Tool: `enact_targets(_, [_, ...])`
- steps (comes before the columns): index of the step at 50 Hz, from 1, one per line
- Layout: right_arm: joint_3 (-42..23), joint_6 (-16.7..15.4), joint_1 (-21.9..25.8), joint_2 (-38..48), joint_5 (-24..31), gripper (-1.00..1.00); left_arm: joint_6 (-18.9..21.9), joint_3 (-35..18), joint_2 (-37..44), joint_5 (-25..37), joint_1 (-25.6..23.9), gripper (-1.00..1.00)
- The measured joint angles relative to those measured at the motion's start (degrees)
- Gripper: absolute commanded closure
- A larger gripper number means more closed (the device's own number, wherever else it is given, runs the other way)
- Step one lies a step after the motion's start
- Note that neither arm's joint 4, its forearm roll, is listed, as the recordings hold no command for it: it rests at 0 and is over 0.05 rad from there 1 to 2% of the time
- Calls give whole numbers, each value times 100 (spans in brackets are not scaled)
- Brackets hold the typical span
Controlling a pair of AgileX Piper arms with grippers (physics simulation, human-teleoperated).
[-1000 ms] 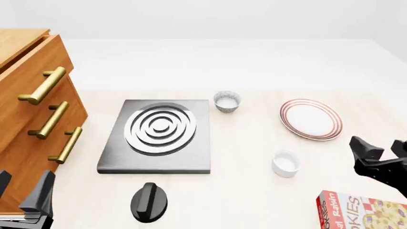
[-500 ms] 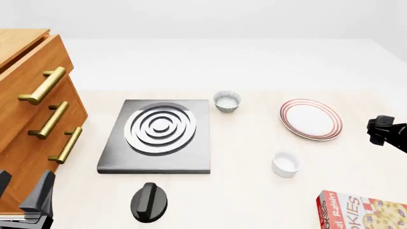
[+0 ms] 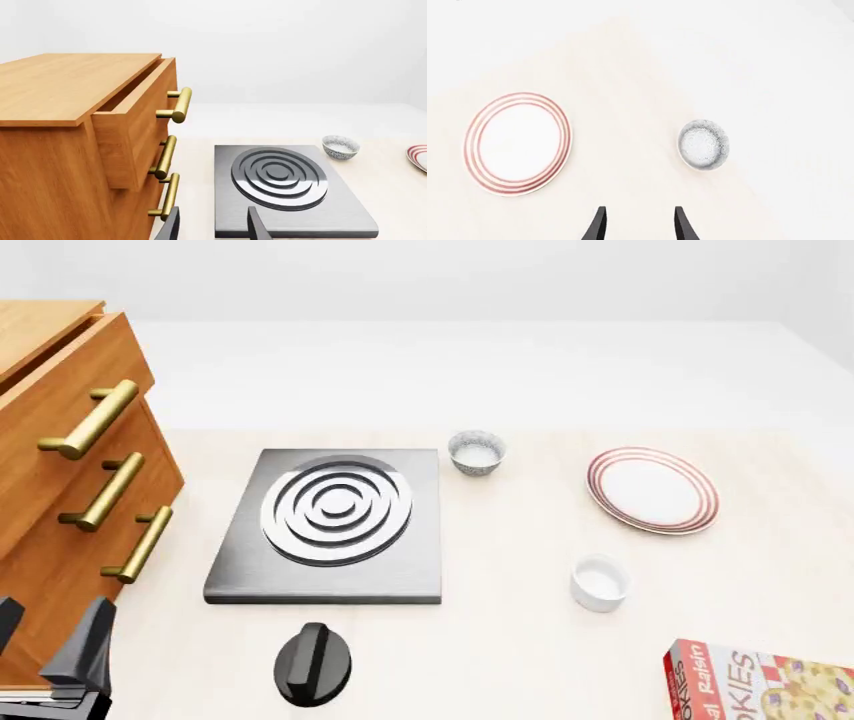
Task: Pick the akita bowl next to the cookies box and place it on the plate.
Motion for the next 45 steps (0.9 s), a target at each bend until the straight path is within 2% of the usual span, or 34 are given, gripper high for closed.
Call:
enact_targets(13, [-1234,212,-607,857,797,-100,0,0,0,0,0,-100])
enact_targets(21, [-1898,135,-960,1295,1175,-100,0,0,0,0,0,-100])
enact_targets(28, [-2317,186,-1071,1567,1383,-100,0,0,0,0,0,-100])
enact_targets(34, [-2615,413,-1112,1769,1521,-100,0,0,0,0,0,-100])
enact_targets(40, [-2989,773,-1177,1989,1704,-100,0,0,0,0,0,-100])
enact_targets(45, [-3376,917,-1314,2222,1895,-100,0,0,0,0,0,-100])
